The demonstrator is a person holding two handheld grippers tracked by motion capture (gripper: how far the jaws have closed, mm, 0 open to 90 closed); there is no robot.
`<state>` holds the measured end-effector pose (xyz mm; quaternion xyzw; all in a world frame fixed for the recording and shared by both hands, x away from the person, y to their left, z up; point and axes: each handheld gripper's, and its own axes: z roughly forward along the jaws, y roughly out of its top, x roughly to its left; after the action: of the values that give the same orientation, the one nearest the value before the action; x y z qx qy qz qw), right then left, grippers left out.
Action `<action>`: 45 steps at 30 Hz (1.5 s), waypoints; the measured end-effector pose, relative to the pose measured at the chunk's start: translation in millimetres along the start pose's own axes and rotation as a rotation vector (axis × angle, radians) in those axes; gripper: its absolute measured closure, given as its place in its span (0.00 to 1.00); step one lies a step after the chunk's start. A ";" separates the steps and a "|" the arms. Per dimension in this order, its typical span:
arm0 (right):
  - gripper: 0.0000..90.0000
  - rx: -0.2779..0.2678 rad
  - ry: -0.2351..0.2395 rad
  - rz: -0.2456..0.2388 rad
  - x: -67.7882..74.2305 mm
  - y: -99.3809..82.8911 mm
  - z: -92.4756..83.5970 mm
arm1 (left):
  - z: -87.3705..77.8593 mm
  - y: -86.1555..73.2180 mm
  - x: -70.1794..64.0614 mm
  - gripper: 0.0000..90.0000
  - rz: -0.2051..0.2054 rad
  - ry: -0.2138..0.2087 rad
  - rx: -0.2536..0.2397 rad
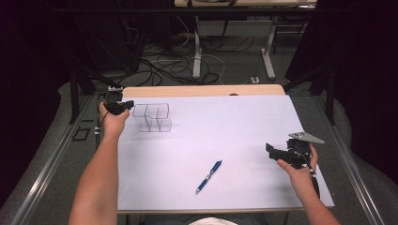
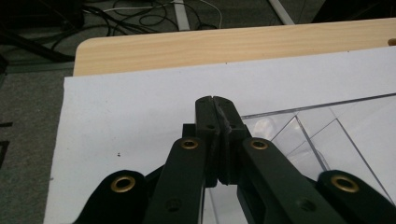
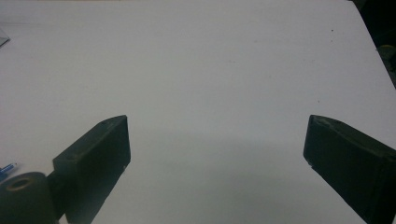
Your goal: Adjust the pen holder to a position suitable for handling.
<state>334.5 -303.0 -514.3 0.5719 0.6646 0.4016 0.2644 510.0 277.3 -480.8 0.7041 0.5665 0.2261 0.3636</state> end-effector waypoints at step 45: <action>0.09 0.008 0.004 0.002 2.4 -0.6 1.6 | 12.0 -2.3 -54.9 1.00 -0.029 -0.130 0.073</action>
<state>335.0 -300.3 -515.4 0.5728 0.6664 0.4001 0.2604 503.3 221.6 -485.0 0.7218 0.5598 0.1536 0.3768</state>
